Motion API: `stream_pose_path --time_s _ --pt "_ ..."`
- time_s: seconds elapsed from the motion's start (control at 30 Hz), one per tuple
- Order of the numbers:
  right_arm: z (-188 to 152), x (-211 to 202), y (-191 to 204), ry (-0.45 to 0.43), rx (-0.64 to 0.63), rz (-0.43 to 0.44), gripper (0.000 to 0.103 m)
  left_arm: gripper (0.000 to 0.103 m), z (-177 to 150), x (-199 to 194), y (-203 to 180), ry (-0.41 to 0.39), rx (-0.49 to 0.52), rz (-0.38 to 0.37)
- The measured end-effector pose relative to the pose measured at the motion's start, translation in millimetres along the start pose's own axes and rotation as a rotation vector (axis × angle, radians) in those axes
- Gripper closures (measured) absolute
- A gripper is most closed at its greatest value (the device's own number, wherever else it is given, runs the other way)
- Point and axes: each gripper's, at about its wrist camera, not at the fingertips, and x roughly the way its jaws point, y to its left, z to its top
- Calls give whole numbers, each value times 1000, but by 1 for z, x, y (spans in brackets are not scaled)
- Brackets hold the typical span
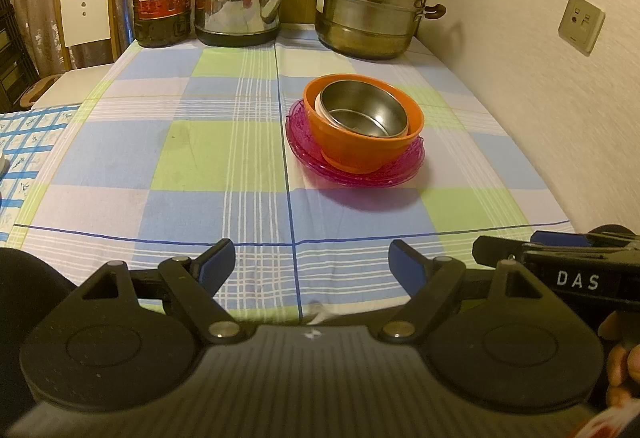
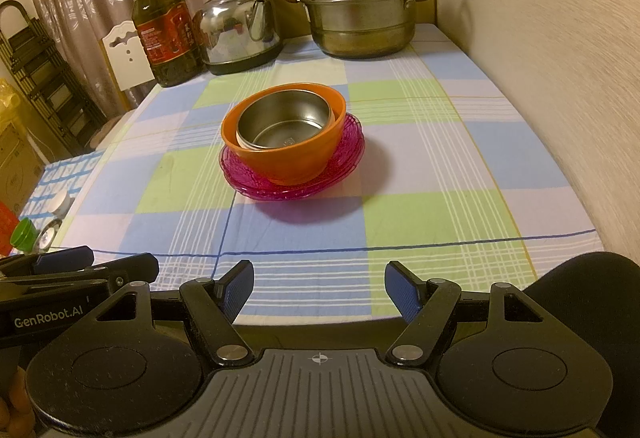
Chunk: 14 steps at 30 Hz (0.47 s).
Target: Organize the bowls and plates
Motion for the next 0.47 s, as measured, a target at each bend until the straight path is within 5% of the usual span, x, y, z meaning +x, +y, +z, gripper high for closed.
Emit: stream_pose_path --time_s 0.47 --pt "0 -1 -1 -2 2 0 31 21 4 -5 -4 -48 -9 -10"
